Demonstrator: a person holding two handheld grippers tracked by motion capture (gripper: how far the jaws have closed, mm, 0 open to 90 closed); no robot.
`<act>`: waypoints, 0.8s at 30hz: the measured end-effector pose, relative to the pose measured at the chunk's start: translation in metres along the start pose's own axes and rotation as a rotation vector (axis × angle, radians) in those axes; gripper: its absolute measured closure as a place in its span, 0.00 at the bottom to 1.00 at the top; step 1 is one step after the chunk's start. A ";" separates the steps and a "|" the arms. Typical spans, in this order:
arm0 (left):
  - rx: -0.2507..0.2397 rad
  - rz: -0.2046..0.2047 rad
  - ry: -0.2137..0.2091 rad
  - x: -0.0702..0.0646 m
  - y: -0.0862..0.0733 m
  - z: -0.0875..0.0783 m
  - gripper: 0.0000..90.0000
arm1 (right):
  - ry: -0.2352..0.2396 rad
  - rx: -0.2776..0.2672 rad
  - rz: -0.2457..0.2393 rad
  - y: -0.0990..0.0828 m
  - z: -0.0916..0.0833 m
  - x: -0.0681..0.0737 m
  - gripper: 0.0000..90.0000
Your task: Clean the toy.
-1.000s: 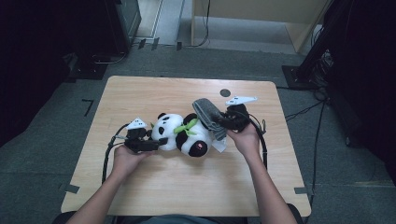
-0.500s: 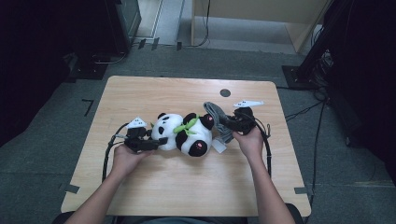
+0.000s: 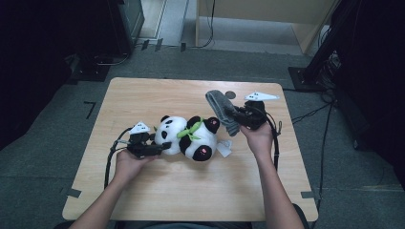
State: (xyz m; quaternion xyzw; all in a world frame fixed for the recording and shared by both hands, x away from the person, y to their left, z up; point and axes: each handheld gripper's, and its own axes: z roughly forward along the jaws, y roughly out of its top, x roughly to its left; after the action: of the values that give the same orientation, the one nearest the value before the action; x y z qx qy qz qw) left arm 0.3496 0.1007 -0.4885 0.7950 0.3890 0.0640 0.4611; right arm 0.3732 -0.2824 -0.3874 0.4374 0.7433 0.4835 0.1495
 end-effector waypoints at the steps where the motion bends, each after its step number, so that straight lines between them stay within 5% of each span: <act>1: -0.001 0.000 0.001 0.000 0.000 0.000 0.35 | 0.014 0.001 -0.011 0.002 0.002 0.005 0.86; 8: -0.001 -0.016 -0.009 0.001 -0.001 0.000 0.35 | 0.062 0.088 -0.077 -0.005 0.032 0.029 0.86; 24: -0.001 -0.032 -0.015 0.002 0.002 0.002 0.34 | 0.044 0.110 0.016 -0.025 0.036 0.006 0.86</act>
State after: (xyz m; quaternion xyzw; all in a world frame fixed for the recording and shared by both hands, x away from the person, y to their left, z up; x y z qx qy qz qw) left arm 0.3530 0.1005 -0.4886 0.7889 0.3981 0.0508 0.4654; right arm 0.3801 -0.2603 -0.4245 0.4403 0.7683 0.4525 0.1050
